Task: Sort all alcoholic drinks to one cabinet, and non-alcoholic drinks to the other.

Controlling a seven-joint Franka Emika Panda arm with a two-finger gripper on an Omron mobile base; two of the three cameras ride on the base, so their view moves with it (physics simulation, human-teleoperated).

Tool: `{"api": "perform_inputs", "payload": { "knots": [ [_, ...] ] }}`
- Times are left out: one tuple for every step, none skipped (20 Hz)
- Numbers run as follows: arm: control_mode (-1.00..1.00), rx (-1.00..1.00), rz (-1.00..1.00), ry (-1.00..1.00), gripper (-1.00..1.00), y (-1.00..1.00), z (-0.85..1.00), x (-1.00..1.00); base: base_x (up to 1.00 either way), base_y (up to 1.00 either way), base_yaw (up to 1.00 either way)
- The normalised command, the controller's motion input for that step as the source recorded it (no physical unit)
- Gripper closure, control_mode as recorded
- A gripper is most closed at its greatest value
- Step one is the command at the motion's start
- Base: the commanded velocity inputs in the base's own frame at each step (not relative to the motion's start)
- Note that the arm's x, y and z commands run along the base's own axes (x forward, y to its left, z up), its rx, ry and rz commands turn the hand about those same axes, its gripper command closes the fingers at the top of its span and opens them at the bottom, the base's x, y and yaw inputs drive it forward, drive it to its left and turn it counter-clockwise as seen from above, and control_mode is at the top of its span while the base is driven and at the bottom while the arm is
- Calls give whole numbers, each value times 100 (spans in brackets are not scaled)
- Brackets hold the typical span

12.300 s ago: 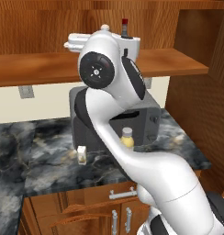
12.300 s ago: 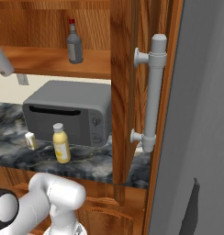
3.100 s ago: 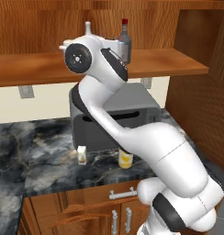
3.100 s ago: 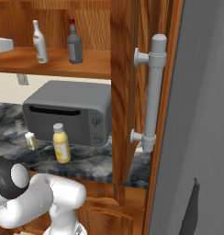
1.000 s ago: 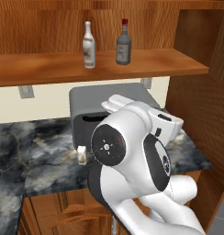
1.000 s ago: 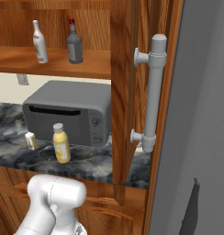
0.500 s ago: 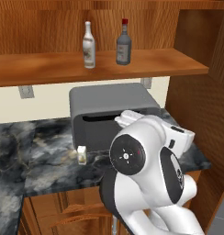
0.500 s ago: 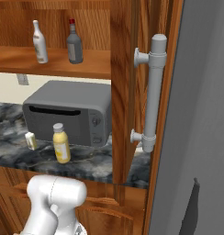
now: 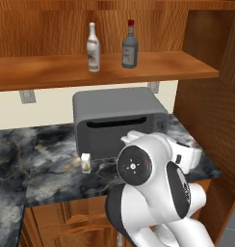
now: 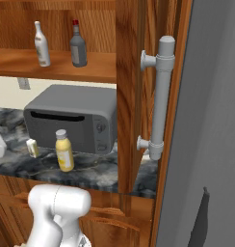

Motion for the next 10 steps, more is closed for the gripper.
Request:
{"api": "perform_inputs", "payload": {
  "knots": [
    [-100,0,3,8,-100,-3,-40,9,0,0,0],
    [-100,0,3,7,-100,-1,-40,14,0,0,0],
    [-100,0,3,6,-100,-1,-36,20,0,0,0],
    [-100,0,3,4,-100,-7,-33,24,0,0,0],
    [-100,0,2,1,-100,-10,-28,28,0,0,0],
    [-100,0,2,0,-100,0,-23,43,0,0,0],
    [-100,0,1,0,-100,0,-26,49,0,0,0],
    [-100,0,0,0,-100,0,-29,48,0,0,0],
    [-100,0,0,0,-100,0,-32,45,0,0,0],
    [-100,0,0,1,-100,0,-32,44,0,0,0]
  ]
}}
